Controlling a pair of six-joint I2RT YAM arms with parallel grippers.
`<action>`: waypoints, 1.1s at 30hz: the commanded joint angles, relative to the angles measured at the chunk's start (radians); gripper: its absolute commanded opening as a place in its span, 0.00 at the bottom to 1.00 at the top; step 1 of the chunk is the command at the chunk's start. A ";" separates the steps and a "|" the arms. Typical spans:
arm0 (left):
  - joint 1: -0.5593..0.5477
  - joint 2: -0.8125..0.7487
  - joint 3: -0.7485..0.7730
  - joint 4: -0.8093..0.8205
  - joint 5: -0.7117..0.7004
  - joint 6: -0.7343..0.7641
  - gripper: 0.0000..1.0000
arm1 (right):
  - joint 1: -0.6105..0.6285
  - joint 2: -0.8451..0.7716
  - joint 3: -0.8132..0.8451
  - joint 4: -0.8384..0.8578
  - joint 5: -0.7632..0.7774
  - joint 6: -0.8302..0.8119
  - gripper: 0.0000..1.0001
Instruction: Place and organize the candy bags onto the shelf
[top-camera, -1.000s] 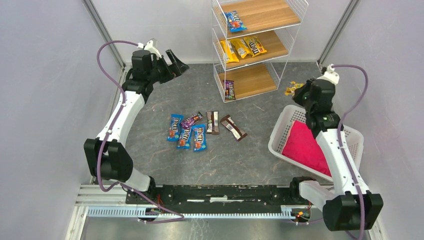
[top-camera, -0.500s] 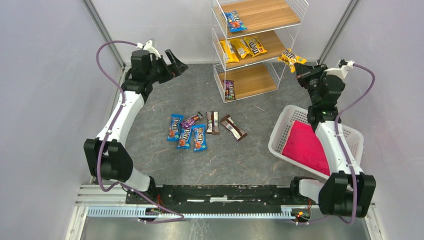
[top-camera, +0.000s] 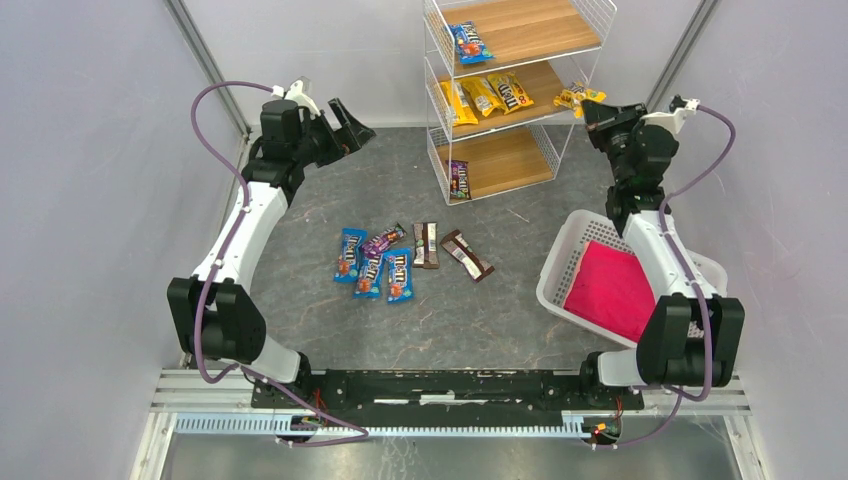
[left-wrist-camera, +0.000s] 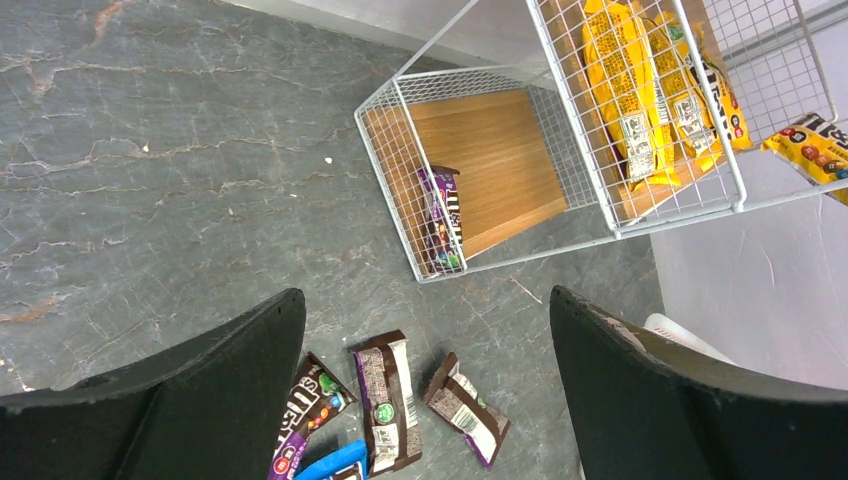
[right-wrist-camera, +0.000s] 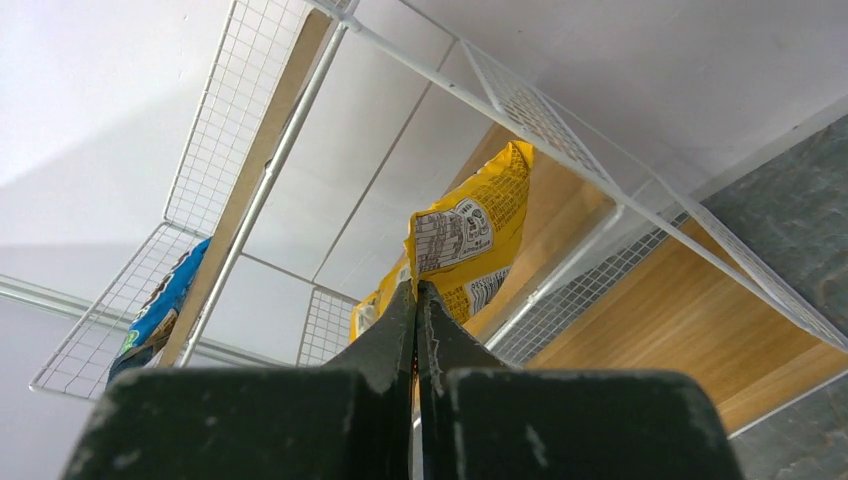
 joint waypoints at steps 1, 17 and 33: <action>0.008 0.006 0.017 0.042 0.023 -0.030 0.97 | 0.030 0.023 0.069 0.086 0.022 0.005 0.00; 0.010 0.008 0.011 0.049 0.024 -0.034 0.97 | 0.143 0.188 0.208 0.038 0.201 0.017 0.00; 0.013 0.012 0.006 0.053 0.030 -0.041 0.97 | 0.157 0.386 0.356 -0.079 0.216 0.066 0.00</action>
